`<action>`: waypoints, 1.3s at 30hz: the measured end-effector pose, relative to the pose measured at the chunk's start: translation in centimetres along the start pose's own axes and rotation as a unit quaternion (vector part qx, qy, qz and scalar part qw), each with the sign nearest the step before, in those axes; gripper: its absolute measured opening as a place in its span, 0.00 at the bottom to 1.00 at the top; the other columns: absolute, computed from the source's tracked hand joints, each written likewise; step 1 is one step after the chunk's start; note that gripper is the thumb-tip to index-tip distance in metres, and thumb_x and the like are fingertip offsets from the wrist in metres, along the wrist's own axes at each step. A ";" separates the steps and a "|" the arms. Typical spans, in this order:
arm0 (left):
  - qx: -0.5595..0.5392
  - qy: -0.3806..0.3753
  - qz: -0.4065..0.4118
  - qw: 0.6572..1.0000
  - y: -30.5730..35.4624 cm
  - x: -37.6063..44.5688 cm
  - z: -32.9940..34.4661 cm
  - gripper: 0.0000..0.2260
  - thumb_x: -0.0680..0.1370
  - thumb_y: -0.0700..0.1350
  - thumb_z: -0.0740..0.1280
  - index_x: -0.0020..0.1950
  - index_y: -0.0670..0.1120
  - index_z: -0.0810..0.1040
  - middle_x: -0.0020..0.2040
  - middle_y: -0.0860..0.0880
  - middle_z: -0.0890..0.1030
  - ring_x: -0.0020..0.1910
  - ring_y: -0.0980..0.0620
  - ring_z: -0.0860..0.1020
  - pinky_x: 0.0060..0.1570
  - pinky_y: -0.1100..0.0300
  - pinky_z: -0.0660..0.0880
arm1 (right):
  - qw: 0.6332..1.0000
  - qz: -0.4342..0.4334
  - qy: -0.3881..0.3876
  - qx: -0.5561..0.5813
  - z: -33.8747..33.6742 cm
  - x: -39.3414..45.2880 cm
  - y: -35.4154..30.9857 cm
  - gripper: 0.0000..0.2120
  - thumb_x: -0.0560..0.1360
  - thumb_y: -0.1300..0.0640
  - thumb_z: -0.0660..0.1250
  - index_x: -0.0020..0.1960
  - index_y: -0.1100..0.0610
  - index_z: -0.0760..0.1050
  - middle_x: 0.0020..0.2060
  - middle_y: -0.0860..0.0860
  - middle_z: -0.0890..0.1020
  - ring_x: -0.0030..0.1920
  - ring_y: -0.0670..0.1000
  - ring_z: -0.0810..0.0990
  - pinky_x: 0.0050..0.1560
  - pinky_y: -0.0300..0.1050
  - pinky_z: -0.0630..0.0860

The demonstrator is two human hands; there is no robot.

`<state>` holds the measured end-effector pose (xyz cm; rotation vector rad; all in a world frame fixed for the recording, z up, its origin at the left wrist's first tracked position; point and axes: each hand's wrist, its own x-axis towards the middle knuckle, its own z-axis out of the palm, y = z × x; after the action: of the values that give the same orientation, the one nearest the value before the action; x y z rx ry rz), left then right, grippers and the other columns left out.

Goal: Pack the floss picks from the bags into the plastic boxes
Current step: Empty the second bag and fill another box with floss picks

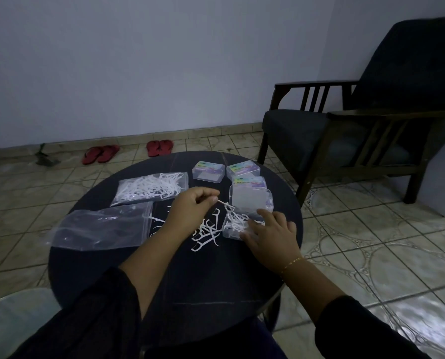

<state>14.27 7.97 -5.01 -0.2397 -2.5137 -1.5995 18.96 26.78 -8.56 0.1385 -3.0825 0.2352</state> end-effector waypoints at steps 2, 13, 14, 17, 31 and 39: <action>-0.051 0.006 -0.019 0.998 0.1 0.0 0.3 0.07 0.77 0.41 0.68 0.50 0.52 0.81 0.45 0.60 0.80 0.45 0.68 0.77 0.43 0.78 0.71 | 1.000 -0.001 0.002 0.000 0.1 0.1 0.0 0.24 0.78 0.37 0.52 0.72 0.44 0.64 0.75 0.48 0.56 0.72 0.55 0.54 0.67 0.53 0.57; -0.020 -0.074 -0.082 0.994 -1.1 -0.9 4.1 0.06 0.78 0.43 0.67 0.50 0.52 0.82 0.47 0.54 0.83 0.46 0.59 0.80 0.47 0.69 0.74 | 0.993 0.030 0.081 0.077 1.0 -0.3 0.0 0.27 0.77 0.38 0.58 0.73 0.44 0.58 0.71 0.44 0.62 0.69 0.50 0.58 0.62 0.47 0.59; -0.011 -0.071 -0.081 0.994 -1.0 -0.8 4.2 0.05 0.78 0.44 0.67 0.50 0.51 0.82 0.47 0.54 0.83 0.47 0.57 0.80 0.48 0.66 0.74 | 0.993 0.030 0.078 0.078 1.0 -0.3 0.1 0.25 0.77 0.39 0.57 0.72 0.43 0.59 0.71 0.45 0.62 0.69 0.50 0.58 0.63 0.47 0.59; -0.018 -0.056 -0.083 0.995 -0.4 -0.5 4.2 0.06 0.77 0.48 0.68 0.50 0.49 0.82 0.45 0.51 0.84 0.45 0.53 0.81 0.48 0.59 0.77 | 0.992 0.036 0.075 0.093 0.9 0.0 0.1 0.19 0.79 0.41 0.55 0.68 0.42 0.67 0.71 0.46 0.63 0.69 0.51 0.58 0.63 0.49 0.58; -0.046 0.059 -0.015 0.997 0.1 -0.3 3.1 0.05 0.76 0.40 0.69 0.49 0.47 0.82 0.40 0.57 0.81 0.34 0.68 0.77 0.34 0.74 0.71 | 0.981 0.096 0.116 0.123 0.5 0.4 0.1 0.17 0.79 0.45 0.58 0.66 0.45 0.72 0.69 0.46 0.67 0.69 0.50 0.59 0.62 0.48 0.59; 0.053 -0.087 0.047 0.994 0.0 -1.2 4.5 0.13 0.77 0.39 0.67 0.62 0.47 0.79 0.56 0.53 0.82 0.51 0.61 0.79 0.53 0.71 0.73 | 0.973 0.113 0.132 0.154 0.2 0.0 -0.1 0.25 0.77 0.49 0.60 0.73 0.48 0.62 0.70 0.47 0.66 0.68 0.51 0.60 0.62 0.48 0.61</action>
<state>15.24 11.94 -7.16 -0.4957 -2.6614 -1.4628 19.01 26.66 -8.75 -0.2189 -2.7728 0.6811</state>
